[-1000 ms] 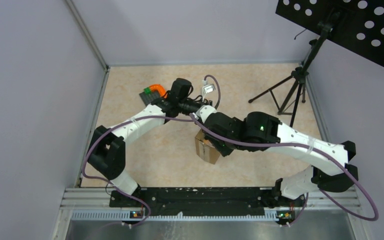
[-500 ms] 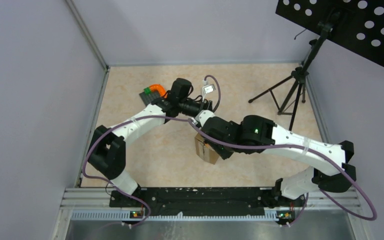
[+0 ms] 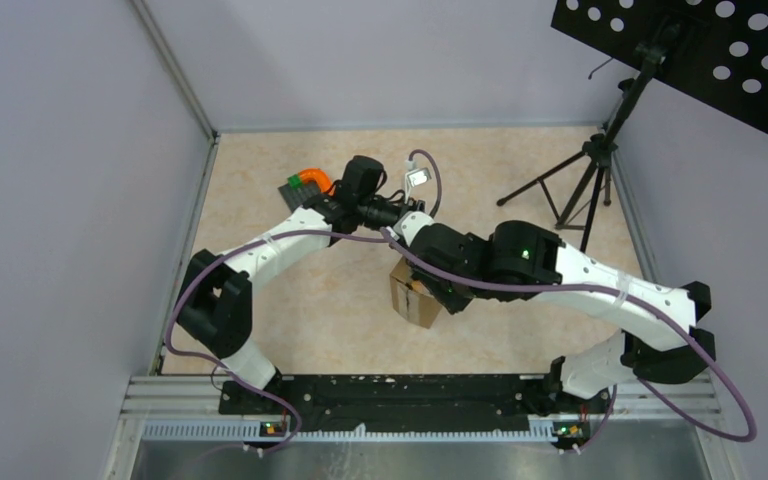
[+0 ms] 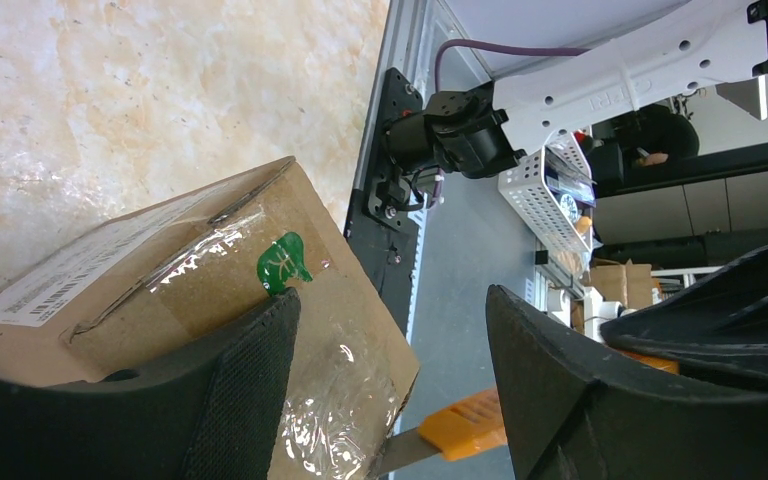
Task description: Unpack the express box
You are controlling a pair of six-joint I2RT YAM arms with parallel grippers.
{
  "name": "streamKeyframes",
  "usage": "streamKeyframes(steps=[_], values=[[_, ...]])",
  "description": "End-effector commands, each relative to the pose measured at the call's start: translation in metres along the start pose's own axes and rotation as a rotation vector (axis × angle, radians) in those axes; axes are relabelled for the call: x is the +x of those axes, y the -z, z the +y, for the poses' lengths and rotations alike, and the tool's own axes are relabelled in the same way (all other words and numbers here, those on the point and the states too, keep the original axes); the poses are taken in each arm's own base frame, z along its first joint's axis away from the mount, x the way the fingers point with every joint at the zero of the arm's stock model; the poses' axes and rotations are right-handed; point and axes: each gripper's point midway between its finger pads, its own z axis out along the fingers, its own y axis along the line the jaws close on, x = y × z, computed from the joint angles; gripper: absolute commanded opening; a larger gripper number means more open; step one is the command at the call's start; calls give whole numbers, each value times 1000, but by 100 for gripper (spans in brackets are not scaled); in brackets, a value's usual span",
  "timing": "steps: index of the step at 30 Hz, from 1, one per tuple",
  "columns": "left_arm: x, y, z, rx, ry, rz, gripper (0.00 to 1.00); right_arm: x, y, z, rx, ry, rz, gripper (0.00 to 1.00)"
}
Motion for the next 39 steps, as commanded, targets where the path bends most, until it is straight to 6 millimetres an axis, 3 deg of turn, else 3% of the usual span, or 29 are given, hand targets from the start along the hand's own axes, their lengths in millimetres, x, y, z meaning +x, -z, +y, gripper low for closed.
streamKeyframes(steps=[1, 10, 25, 39], values=[[59, -6, 73, -237, 206, 123, 75, -10, 19, -17, 50, -7, -34, 0], [59, -6, 73, -238, 203, 125, 75, 5, 16, -15, 39, -1, 25, 0], [58, -6, 75, -244, 207, 128, 75, 8, 32, -22, 34, -25, -5, 0], [57, -6, 76, -250, 208, 129, 75, 21, 32, -23, 22, -16, 12, 0]])
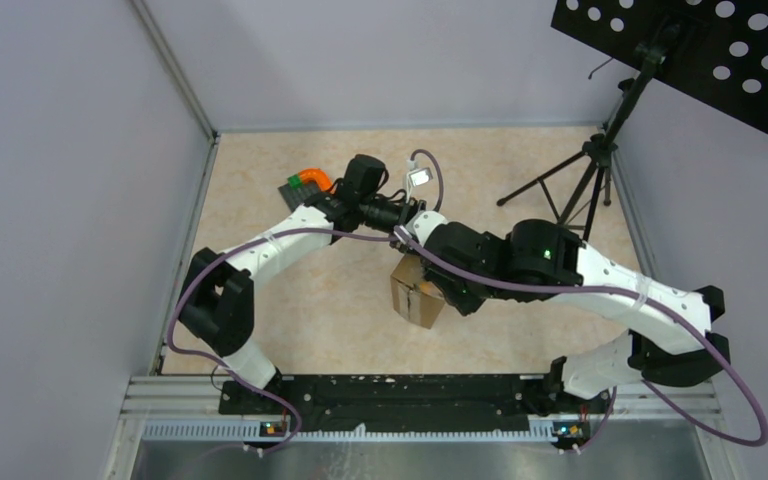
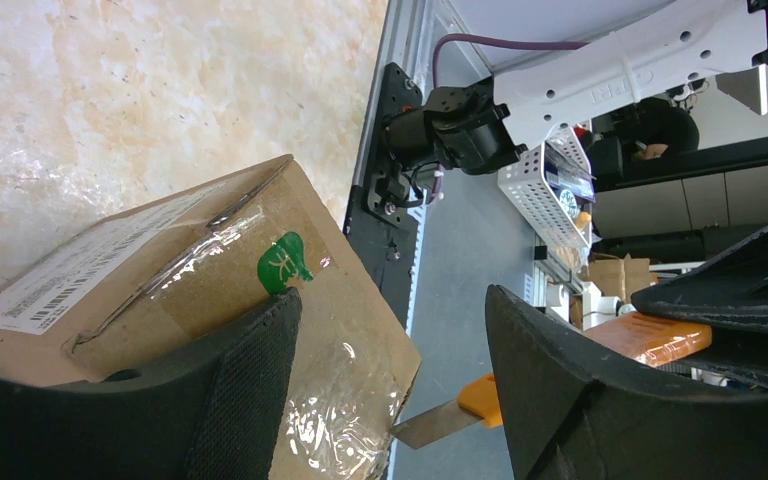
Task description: Unpack the express box
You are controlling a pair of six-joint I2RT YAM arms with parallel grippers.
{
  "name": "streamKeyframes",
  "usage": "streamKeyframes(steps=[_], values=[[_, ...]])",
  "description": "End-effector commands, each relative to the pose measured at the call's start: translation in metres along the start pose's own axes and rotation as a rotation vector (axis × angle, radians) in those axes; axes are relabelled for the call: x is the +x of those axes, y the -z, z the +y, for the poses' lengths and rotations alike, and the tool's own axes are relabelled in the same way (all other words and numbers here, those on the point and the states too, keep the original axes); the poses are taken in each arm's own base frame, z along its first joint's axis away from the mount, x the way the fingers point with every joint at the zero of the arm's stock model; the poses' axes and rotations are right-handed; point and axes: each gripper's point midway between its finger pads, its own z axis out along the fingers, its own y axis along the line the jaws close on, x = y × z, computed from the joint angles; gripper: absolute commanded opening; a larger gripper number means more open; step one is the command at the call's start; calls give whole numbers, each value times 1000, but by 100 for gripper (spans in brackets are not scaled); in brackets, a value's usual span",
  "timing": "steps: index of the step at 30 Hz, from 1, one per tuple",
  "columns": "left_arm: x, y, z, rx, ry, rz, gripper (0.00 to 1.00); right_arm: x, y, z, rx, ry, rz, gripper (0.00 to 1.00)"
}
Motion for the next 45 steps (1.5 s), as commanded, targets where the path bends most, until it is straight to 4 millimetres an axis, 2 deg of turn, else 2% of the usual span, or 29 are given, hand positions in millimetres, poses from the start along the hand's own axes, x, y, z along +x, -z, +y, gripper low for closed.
streamKeyframes(steps=[1, 16, 22, 27, 31, 35, 38, 42, 45], values=[[57, -6, 75, -248, 209, 117, 75, 17, 9, -14, 28, -6, 23, 0], [55, -7, 75, -241, 212, 112, 74, 26, -8, -10, 36, 20, 75, 0], [54, -6, 74, -247, 209, 110, 74, 0, 6, -19, 77, -9, -24, 0], [47, -5, 71, -257, 202, 96, 74, -28, 16, -11, 23, -33, -133, 0], [39, 0, 66, -266, 189, 62, 75, -36, 20, -8, -1, -42, -172, 0], [24, 12, 58, -268, 161, 7, 75, -39, 30, -17, 31, -71, -201, 0], [12, 28, 54, -259, 146, -54, 75, -37, 40, -29, 75, -101, -217, 0], [-7, 49, 36, -229, 83, -140, 78, -29, 52, -51, 167, -161, -228, 0], [-18, 57, 24, -223, 44, -170, 79, -27, 56, -61, 200, -215, -251, 0]])
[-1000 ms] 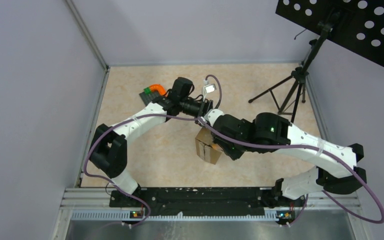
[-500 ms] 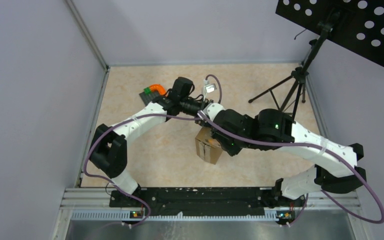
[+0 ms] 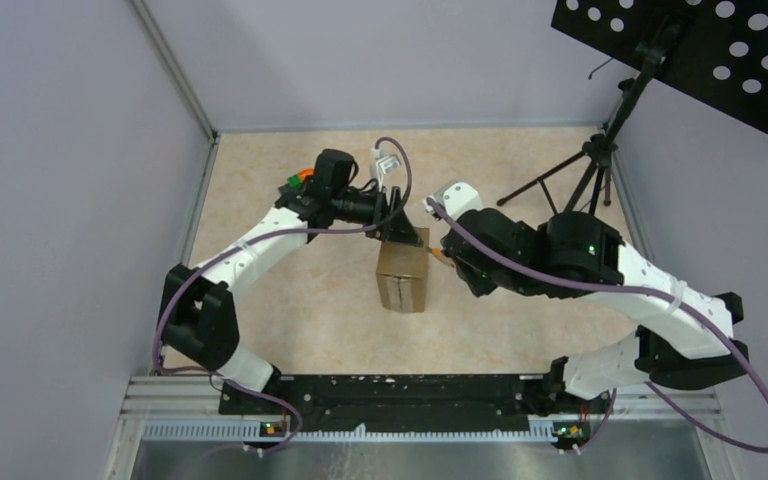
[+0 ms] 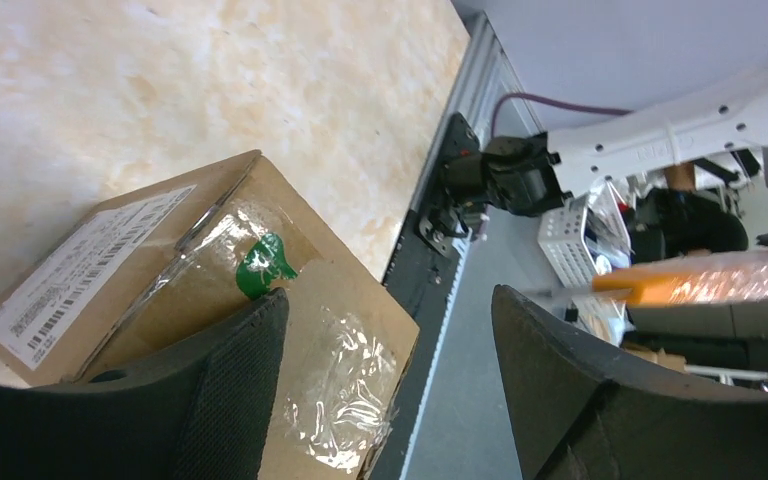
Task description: Unpack the express box
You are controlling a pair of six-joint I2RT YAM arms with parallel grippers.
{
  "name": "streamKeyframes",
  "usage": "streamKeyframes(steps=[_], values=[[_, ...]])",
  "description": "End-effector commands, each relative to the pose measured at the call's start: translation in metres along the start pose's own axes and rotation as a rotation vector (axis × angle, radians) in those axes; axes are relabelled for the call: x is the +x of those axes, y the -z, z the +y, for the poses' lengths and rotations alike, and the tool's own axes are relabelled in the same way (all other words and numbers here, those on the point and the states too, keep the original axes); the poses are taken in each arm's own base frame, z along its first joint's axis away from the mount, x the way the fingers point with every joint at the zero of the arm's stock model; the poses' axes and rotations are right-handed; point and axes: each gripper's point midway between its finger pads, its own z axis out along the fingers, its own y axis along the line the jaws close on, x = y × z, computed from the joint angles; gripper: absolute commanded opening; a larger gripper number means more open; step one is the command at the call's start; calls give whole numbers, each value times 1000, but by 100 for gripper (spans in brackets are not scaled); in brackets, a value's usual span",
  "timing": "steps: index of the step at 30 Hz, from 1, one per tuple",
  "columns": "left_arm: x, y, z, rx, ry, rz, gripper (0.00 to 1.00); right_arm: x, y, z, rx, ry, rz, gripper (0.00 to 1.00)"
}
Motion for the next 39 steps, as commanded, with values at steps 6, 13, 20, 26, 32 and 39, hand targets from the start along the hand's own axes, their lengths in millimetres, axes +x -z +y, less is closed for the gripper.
streamKeyframes(steps=[6, 13, 20, 26, 32, 39], values=[[-22, 23, -15, -71, -39, -87, 79, 3, 9, -51, 201, -197, -70, 0], [-36, 52, -25, -237, -61, -196, 65, 25, -37, -44, 249, -211, 7, 0], [-14, 53, -5, -304, 5, -177, 47, 19, -73, -49, 182, -336, -33, 0], [3, 46, 17, -330, 48, -147, 38, 14, -95, -55, 140, -419, -62, 0], [23, 38, 41, -372, 114, -78, 29, 18, -106, -55, 137, -425, -46, 0], [26, 58, 64, -521, 152, -117, 14, 24, -108, -55, 131, -424, -35, 0]])
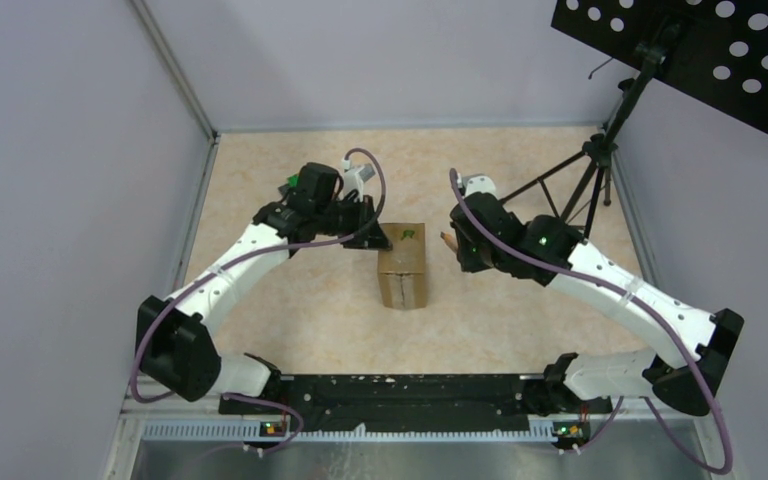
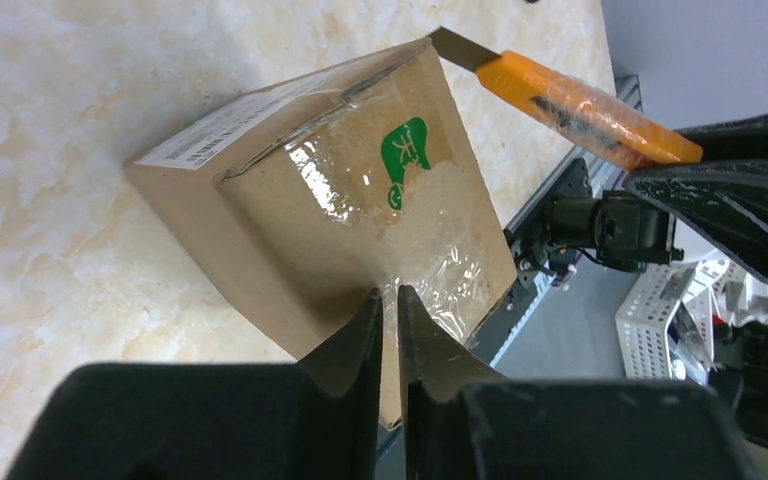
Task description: Unpack the express box
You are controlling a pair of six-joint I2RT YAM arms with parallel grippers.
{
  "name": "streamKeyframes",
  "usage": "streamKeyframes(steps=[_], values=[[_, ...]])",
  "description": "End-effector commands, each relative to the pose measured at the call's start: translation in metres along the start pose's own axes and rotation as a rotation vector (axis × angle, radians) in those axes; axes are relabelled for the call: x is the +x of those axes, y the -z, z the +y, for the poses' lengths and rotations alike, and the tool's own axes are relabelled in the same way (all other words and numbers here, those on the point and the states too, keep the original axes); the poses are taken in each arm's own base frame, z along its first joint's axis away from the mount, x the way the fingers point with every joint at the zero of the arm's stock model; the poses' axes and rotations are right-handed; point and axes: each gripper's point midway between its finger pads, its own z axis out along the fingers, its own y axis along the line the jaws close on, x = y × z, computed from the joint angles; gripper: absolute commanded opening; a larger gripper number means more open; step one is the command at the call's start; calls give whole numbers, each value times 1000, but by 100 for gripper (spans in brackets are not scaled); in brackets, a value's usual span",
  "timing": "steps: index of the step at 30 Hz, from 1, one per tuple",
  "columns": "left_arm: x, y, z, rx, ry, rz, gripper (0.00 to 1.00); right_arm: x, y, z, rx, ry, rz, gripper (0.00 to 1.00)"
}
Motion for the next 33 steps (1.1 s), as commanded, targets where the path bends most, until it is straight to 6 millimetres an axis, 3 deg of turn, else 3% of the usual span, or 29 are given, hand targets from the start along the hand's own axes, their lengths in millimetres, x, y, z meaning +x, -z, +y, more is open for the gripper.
streamKeyframes(steps=[1, 12, 19, 27, 33], values=[[4, 9, 36, -173, 35, -25, 14, -9, 2, 1, -30, -23, -42, 0], [33, 44, 97, -463, 129, -57, 8, -2, -8, 1, -28, -17, -27, 0], [48, 34, 122, -521, 181, -26, 12, 4, -17, 3, -25, -15, -14, 0], [48, 17, 119, -459, 198, 12, 12, 18, -21, -27, 122, -21, -4, 0], [43, 17, 99, -384, 197, 18, 26, 29, -24, -33, 135, -22, 18, 0]])
